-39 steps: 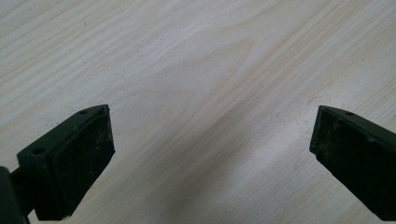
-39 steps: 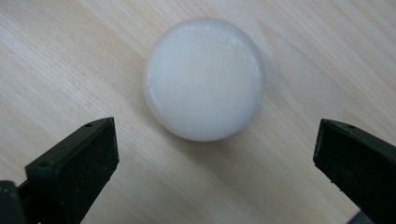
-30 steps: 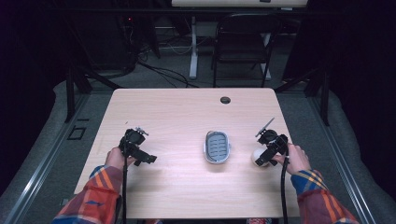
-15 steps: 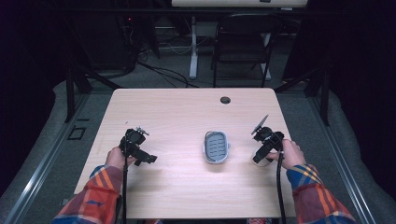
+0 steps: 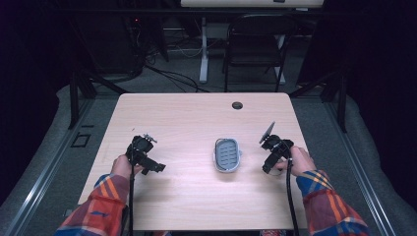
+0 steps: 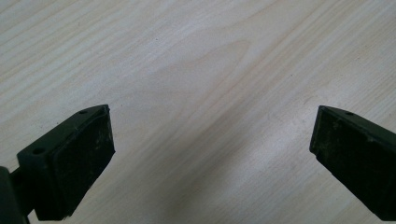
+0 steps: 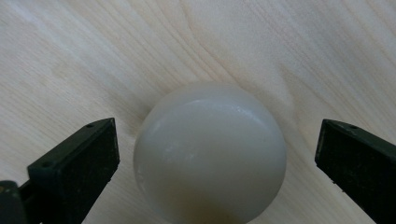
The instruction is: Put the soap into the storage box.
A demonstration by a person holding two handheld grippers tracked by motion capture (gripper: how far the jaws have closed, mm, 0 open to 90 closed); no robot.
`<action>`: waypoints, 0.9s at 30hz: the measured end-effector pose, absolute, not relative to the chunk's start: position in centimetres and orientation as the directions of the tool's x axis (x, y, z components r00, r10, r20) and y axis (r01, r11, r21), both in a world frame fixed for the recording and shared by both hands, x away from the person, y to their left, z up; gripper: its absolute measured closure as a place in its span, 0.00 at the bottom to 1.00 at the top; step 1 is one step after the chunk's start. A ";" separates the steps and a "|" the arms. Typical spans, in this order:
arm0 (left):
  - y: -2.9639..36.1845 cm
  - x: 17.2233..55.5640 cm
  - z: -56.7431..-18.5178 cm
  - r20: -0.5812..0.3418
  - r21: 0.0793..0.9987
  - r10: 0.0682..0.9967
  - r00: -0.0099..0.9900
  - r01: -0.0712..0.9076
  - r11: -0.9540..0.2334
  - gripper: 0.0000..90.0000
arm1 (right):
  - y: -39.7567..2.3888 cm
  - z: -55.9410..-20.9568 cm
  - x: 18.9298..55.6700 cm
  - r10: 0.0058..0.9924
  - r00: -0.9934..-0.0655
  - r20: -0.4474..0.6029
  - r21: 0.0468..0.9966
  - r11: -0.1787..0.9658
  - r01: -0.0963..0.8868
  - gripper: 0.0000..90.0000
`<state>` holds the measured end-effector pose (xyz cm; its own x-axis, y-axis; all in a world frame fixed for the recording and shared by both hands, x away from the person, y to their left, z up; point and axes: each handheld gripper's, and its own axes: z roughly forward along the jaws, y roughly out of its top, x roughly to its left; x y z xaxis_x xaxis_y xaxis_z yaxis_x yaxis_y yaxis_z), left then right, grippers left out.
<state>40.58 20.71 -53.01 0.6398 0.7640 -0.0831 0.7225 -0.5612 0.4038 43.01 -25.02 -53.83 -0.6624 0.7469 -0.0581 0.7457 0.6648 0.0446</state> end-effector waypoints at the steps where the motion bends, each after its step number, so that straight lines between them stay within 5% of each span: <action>1: 20.7 40.6 -53.0 -0.084 0.404 0.764 0.640 0.723 -0.561 0.00 | -24.9 -53.8 43.0 0.748 -0.661 -0.061 0.032 0.664 0.747 0.00; 3: 20.6 40.6 -53.1 -0.084 0.406 0.764 0.639 0.723 -0.560 0.00 | -24.9 -54.6 42.8 0.772 -0.634 -0.034 0.088 0.635 0.768 0.07; 10: 20.7 40.6 -53.1 -0.083 0.404 0.762 0.643 0.720 -0.564 0.00 | -25.0 -54.4 43.2 0.753 -0.657 -0.036 0.012 0.657 0.753 0.17; 16: 20.7 40.6 -53.1 -0.084 0.403 0.760 0.645 0.719 -0.566 0.00 | -24.9 -54.6 43.0 0.761 -0.648 -0.027 0.044 0.648 0.760 0.26; 27: 20.6 40.6 -53.1 -0.087 0.399 0.755 0.650 0.717 -0.571 0.00 | -24.8 -54.3 43.1 0.742 -0.669 -0.039 0.013 0.670 0.743 0.27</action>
